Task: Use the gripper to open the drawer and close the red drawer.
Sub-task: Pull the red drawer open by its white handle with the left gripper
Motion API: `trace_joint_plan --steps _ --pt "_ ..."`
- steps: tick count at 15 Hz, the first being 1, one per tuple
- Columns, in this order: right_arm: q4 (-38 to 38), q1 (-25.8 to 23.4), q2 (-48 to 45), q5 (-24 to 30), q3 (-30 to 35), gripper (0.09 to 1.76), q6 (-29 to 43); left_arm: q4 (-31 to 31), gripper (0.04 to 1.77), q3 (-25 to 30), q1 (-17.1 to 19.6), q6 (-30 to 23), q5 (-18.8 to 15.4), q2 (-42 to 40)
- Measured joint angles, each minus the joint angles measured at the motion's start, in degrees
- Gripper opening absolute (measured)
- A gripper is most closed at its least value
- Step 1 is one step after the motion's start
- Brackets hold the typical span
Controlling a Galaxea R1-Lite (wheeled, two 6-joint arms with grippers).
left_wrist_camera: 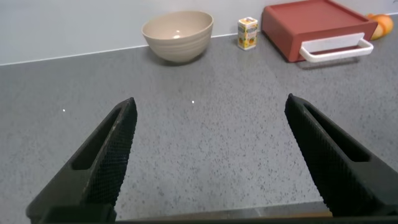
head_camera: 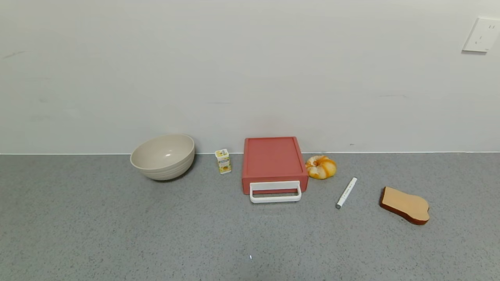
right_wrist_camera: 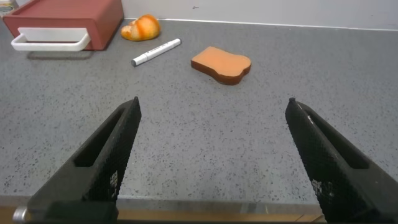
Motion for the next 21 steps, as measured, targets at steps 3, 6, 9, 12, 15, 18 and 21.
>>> trace_joint_plan --steps 3,6,9,12,15,18,21 --pt "0.00 0.00 0.00 -0.02 0.00 1.71 -0.02 -0.20 1.72 -6.97 -0.68 0.28 -0.06 8.51" --pt "0.00 0.00 0.00 -0.02 0.00 1.71 -0.02 -0.17 1.72 -16.57 -2.80 1.77 -0.33 21.27" --pt "0.00 0.00 0.00 0.00 0.00 1.71 0.00 -0.16 1.72 -27.37 -5.23 4.36 -2.43 35.96" --pt "0.02 0.00 0.00 0.00 0.00 1.71 -0.02 0.05 1.72 -38.18 -6.41 6.38 -8.19 50.21" --pt "0.00 0.00 0.00 0.01 0.00 1.71 0.00 0.16 1.72 -47.74 -8.24 7.40 -12.79 63.61" --pt "0.00 0.00 0.00 0.04 0.00 1.71 0.00 0.24 1.72 -56.65 -13.25 8.25 -14.20 75.94" --pt "0.02 0.00 0.00 0.06 0.00 1.71 -0.02 3.50 1.72 -66.18 -19.70 9.85 -14.36 86.41"
